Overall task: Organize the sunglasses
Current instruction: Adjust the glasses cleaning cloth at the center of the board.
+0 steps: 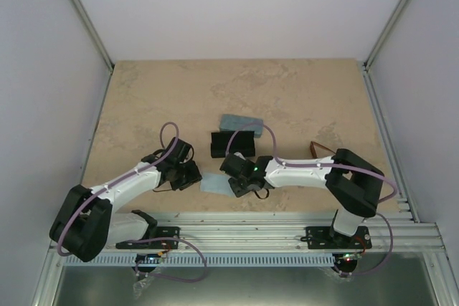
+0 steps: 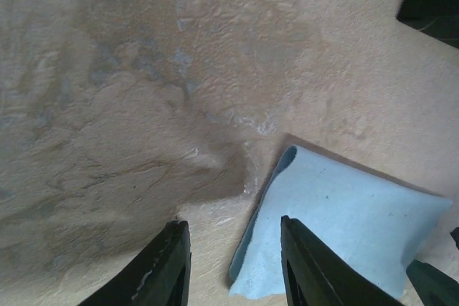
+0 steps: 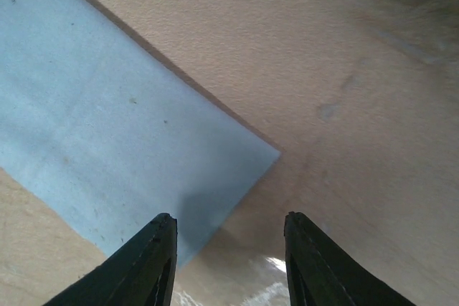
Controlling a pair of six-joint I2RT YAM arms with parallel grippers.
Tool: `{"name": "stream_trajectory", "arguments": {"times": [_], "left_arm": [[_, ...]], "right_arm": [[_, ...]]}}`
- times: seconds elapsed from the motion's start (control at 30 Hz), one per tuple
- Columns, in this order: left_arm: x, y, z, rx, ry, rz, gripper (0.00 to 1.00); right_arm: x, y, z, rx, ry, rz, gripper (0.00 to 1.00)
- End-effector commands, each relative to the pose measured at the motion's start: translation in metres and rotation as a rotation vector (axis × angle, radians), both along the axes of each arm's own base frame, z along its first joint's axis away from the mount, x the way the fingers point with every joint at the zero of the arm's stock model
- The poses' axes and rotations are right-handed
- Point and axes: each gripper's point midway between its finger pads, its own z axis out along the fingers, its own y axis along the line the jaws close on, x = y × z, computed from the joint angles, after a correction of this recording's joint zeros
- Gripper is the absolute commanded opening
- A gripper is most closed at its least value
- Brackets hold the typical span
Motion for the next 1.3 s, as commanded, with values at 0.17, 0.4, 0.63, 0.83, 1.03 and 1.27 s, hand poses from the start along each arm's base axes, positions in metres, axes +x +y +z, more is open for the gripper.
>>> {"name": "stream_trajectory", "arguments": {"times": [0.17, 0.4, 0.63, 0.83, 1.03, 1.27], "left_arm": [[0.001, -0.002, 0.000, 0.003, -0.012, -0.023, 0.38], [0.000, -0.007, 0.001, -0.025, -0.009, -0.040, 0.38], [-0.002, -0.018, 0.002, -0.042, -0.008, -0.047, 0.38], [-0.007, -0.033, -0.002, -0.035, -0.004, -0.064, 0.37], [-0.008, -0.037, -0.012, 0.004, 0.011, -0.076, 0.36], [-0.014, -0.047, -0.019, 0.005, 0.033, -0.100, 0.30]], "right_arm": [[0.000, -0.019, -0.021, -0.174, -0.042, -0.039, 0.34], [0.000, -0.059, -0.015, -0.282, -0.092, -0.080, 0.31], [-0.002, -0.032, -0.008, -0.101, -0.039, -0.076, 0.30], [0.010, -0.026, 0.008, 0.030, -0.051, -0.158, 0.31], [0.006, -0.027, -0.008, 0.028, -0.001, -0.153, 0.31], [0.000, -0.028, -0.023, 0.004, 0.040, -0.133, 0.29]]}}
